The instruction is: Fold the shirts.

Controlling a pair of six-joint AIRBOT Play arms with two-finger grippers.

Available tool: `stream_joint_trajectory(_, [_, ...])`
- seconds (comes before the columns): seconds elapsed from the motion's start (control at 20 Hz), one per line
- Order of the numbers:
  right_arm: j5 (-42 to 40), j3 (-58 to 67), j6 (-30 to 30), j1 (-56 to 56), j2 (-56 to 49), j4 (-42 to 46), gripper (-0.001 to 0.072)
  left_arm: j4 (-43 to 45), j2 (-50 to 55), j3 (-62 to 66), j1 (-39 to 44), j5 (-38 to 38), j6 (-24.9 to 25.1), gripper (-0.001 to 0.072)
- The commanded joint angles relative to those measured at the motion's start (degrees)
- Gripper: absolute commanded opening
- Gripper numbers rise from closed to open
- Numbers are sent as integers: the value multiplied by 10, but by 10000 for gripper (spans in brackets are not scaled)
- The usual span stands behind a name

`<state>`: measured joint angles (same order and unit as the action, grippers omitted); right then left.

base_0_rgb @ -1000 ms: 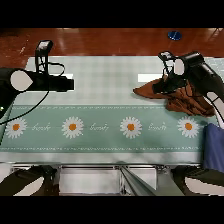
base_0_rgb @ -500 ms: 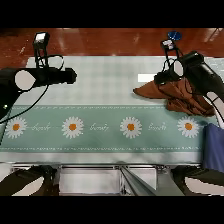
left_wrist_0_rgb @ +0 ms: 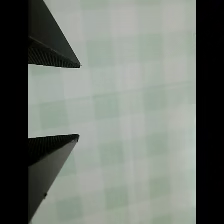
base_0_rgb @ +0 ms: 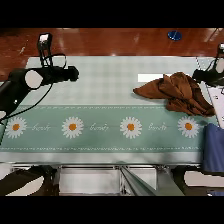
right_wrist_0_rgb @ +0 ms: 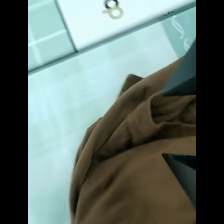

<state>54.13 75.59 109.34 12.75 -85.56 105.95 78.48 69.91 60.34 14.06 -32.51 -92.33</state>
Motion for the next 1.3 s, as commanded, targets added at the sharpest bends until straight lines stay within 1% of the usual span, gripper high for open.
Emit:
stream_joint_trajectory(0.0, [4,0,-48,76,-26,-76,406,-9,12,0,0,-1,1,508])
stream_joint_trajectory(0.05, [4,0,-54,89,-33,-87,406,-9,13,0,0,-6,1,508])
stream_joint_trajectory(0.1, [5,0,-73,100,-41,-116,406,-9,13,0,0,-10,1,508])
stream_joint_trajectory(0.2, [15,0,-149,103,-58,-199,406,-10,14,0,0,-11,1,508])
stream_joint_trajectory(0.3, [29,0,-192,83,-78,-250,406,-12,15,0,0,-11,1,508])
stream_joint_trajectory(0.55, [46,0,-198,18,-131,-252,406,-27,16,0,0,-17,1,508])
stream_joint_trajectory(0.6, [53,0,-198,7,-139,-250,387,-26,16,0,0,-25,1,508])
stream_joint_trajectory(0.65, [58,0,-198,-4,-143,-246,307,-26,16,0,0,-34,1,508])
stream_joint_trajectory(0.7, [61,0,-201,-14,-143,-244,204,-27,16,0,0,-48,1,508])
stream_joint_trajectory(0.75, [64,1,-207,-24,-139,-245,48,-26,16,2,0,-70,1,508])
stream_joint_trajectory(0.8, [67,1,-210,-32,-132,-245,24,-26,16,11,-2,-107,2,507])
stream_joint_trajectory(0.95, [72,16,-228,-52,-75,-253,24,-26,7,66,-24,-247,56,494])
stream_joint_trajectory(1.05, [71,52,-248,-56,-18,-285,23,-27,-16,102,-50,-329,70,491])
stream_joint_trajectory(1.15, [71,105,-261,-58,40,-319,23,-27,-64,95,-70,-372,59,492])
stream_joint_trajectory(1.25, [70,168,-270,-62,90,-344,23,-27,-133,47,-74,-371,35,493])
